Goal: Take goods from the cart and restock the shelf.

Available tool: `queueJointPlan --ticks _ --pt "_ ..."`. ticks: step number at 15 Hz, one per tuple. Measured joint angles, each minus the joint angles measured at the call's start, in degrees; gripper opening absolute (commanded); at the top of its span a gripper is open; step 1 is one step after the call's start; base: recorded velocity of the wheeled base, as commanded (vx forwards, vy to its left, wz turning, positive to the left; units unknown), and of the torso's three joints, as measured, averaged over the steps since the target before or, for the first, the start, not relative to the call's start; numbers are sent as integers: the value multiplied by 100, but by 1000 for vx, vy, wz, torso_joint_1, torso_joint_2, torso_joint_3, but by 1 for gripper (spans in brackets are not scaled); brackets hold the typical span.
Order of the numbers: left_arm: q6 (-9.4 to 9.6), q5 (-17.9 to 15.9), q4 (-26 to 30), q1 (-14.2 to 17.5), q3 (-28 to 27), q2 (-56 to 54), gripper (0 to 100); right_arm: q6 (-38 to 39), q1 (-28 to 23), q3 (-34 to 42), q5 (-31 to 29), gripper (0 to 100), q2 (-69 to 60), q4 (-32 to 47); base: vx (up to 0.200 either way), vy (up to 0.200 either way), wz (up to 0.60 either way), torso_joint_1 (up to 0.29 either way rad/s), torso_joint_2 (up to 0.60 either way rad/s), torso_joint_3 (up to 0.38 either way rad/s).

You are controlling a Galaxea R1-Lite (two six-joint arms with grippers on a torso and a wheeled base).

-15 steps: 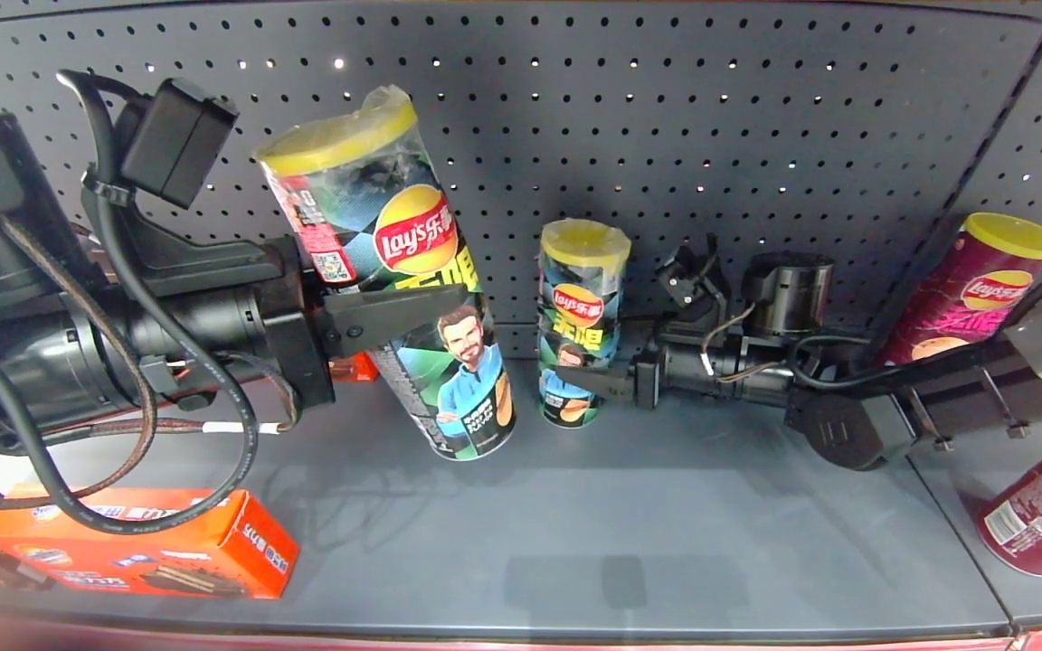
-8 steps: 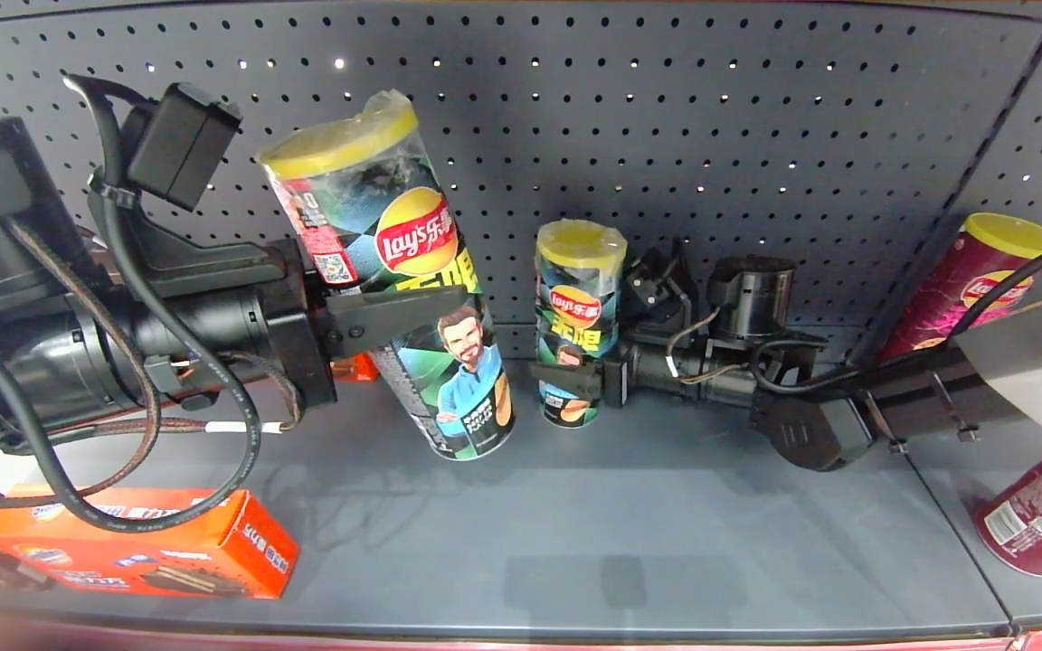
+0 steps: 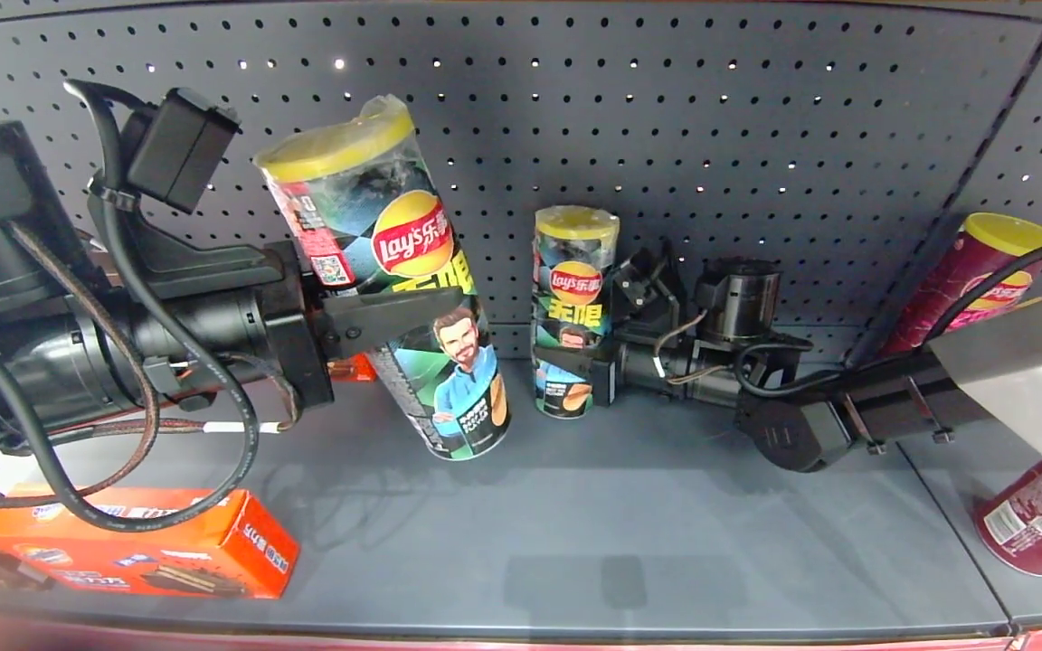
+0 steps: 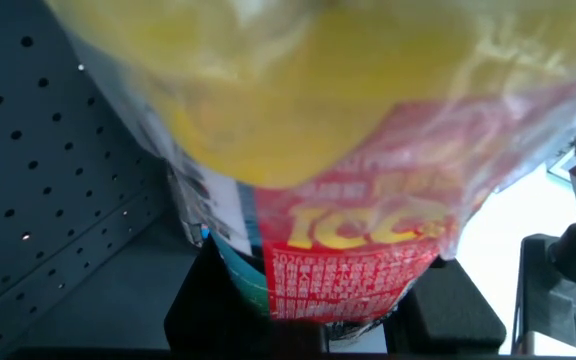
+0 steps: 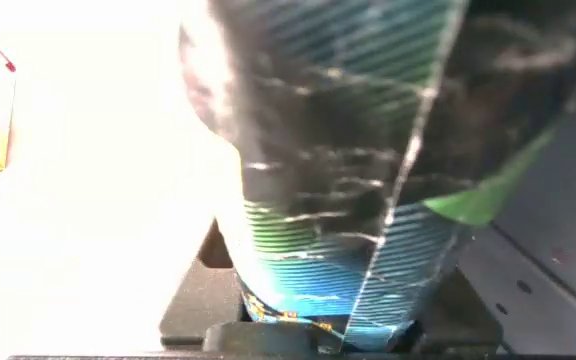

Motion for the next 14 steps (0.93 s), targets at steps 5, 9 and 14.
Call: queueJointPlan --ticks 5,9,14 --pt "9 -9 1 17 2 -16 0 5 59 282 35 0 -282 29 0 0 0 0 0 0" --pt "9 -39 0 77 -4 -30 0 -37 89 1241 140 0 -1051 -499 0 0 0 0 0 0" --pt "9 -4 1 122 0 -40 0 -48 204 2815 841 0 -1869 -1426 0 0 0 0 0 0"
